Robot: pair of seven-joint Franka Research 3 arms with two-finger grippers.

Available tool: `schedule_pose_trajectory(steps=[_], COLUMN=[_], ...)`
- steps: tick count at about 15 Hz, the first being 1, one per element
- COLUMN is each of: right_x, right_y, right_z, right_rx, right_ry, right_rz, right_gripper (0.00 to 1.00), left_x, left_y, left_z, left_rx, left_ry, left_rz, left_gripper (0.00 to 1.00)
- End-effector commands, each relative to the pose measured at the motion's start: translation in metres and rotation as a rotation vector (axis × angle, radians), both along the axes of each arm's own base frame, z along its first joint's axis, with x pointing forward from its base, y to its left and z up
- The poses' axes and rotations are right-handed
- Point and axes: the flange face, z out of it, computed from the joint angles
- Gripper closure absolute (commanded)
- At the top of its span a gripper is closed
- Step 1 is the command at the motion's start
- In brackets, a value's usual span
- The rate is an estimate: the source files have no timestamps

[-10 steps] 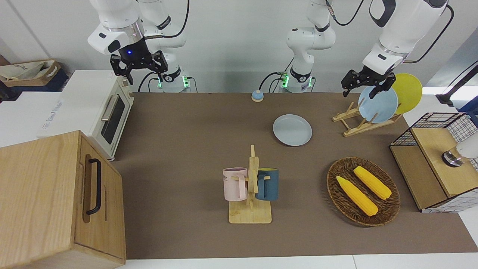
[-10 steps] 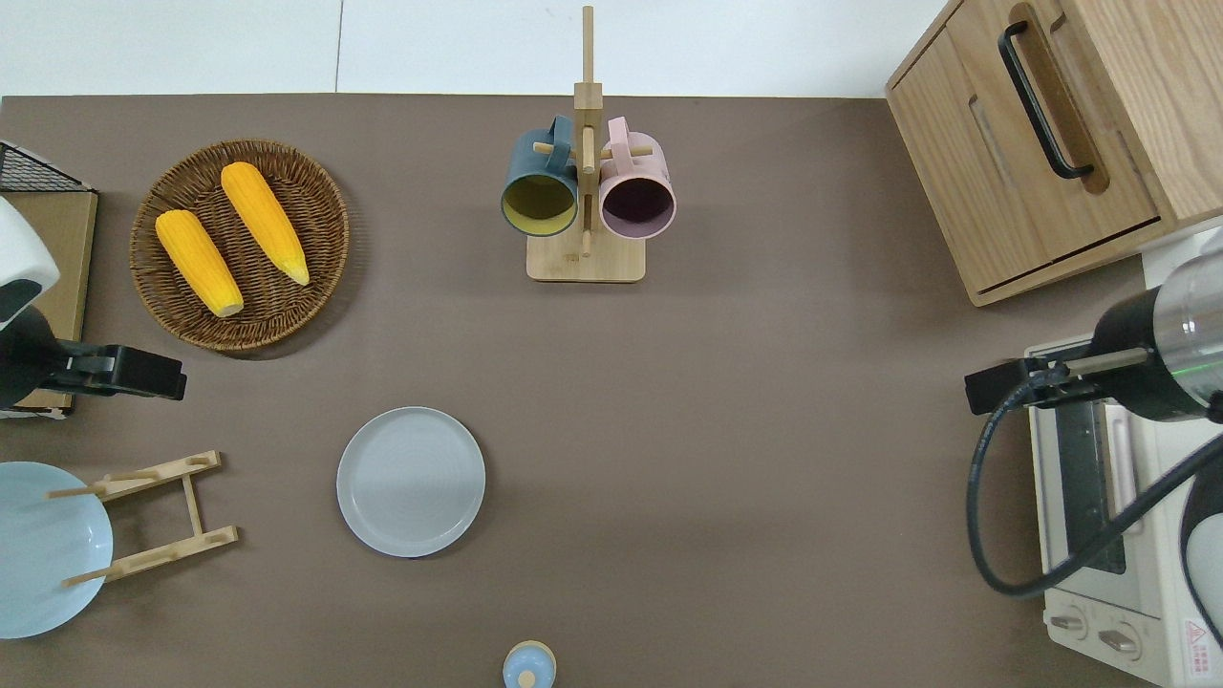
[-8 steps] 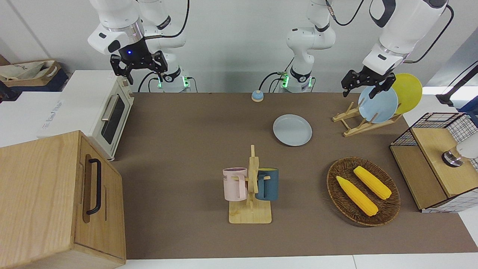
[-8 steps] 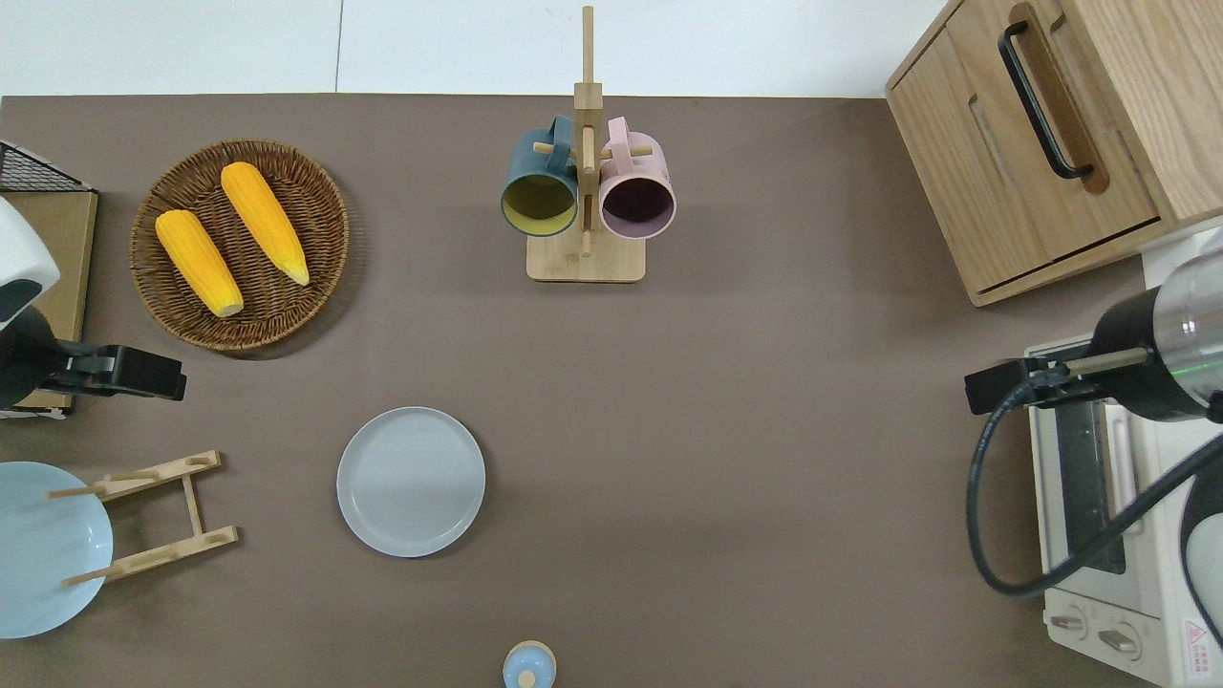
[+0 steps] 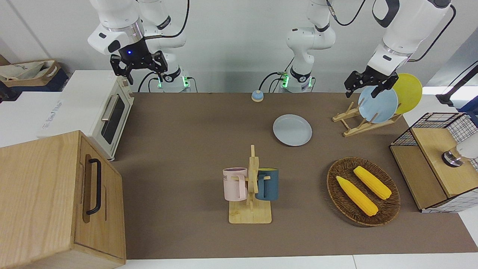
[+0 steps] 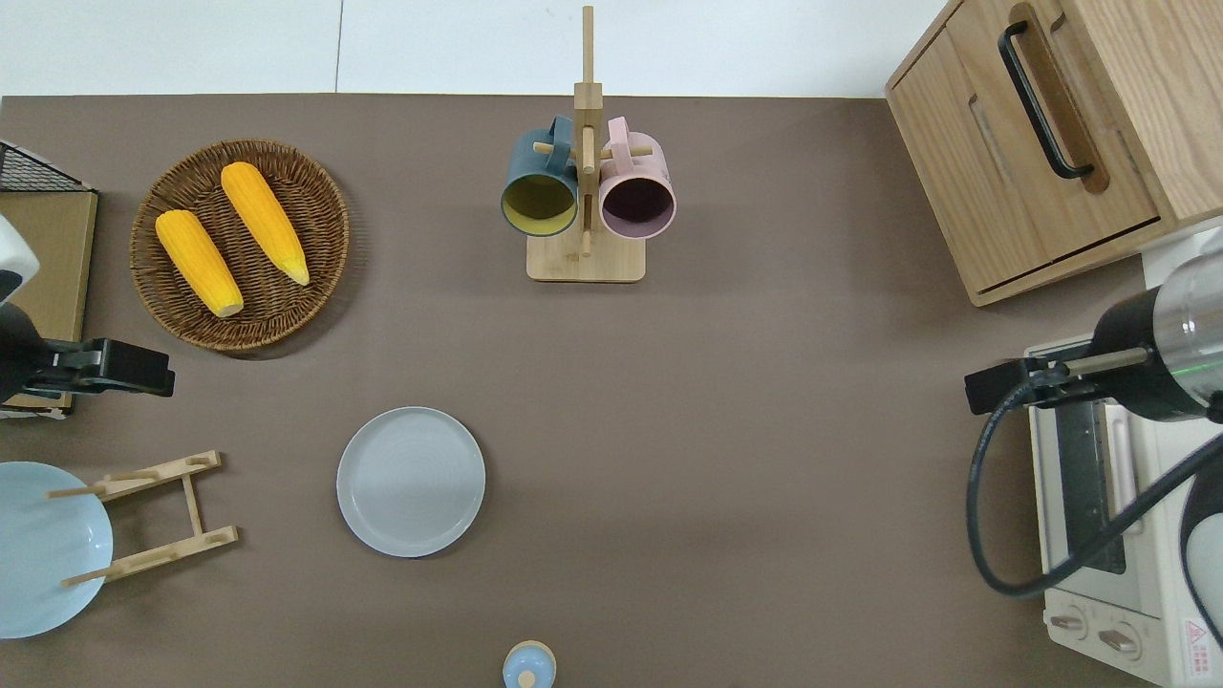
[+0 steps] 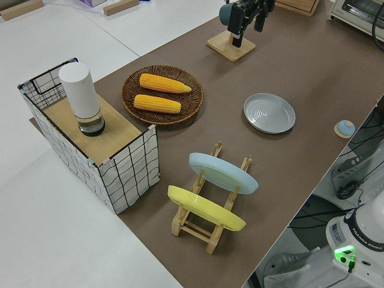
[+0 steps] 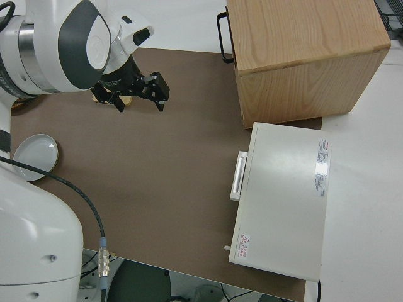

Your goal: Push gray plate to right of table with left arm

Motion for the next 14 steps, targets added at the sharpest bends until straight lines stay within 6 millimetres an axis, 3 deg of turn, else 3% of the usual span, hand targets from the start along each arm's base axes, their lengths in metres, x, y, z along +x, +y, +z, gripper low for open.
schedule_pose_trajectory(steps=[1, 8, 14], right_x=[-0.003, -0.003, -0.003], right_y=[-0.002, -0.002, -0.002], right_z=[0.004, 0.004, 0.004], right_rx=[0.009, 0.009, 0.009], right_ry=[0.004, 0.004, 0.004], right_rz=[-0.004, -0.004, -0.004], right_gripper=[0.017, 0.017, 0.017], left_x=[0.001, 0.003, 0.005], left_y=[0.0, -0.012, -0.017], left_z=[0.003, -0.013, -0.046], left_rx=[0.005, 0.004, -0.012], left_ry=[0.011, 0.04, 0.066], left_rz=[0.015, 0.03, 0.037], left_gripper=[0.01, 0.01, 0.01])
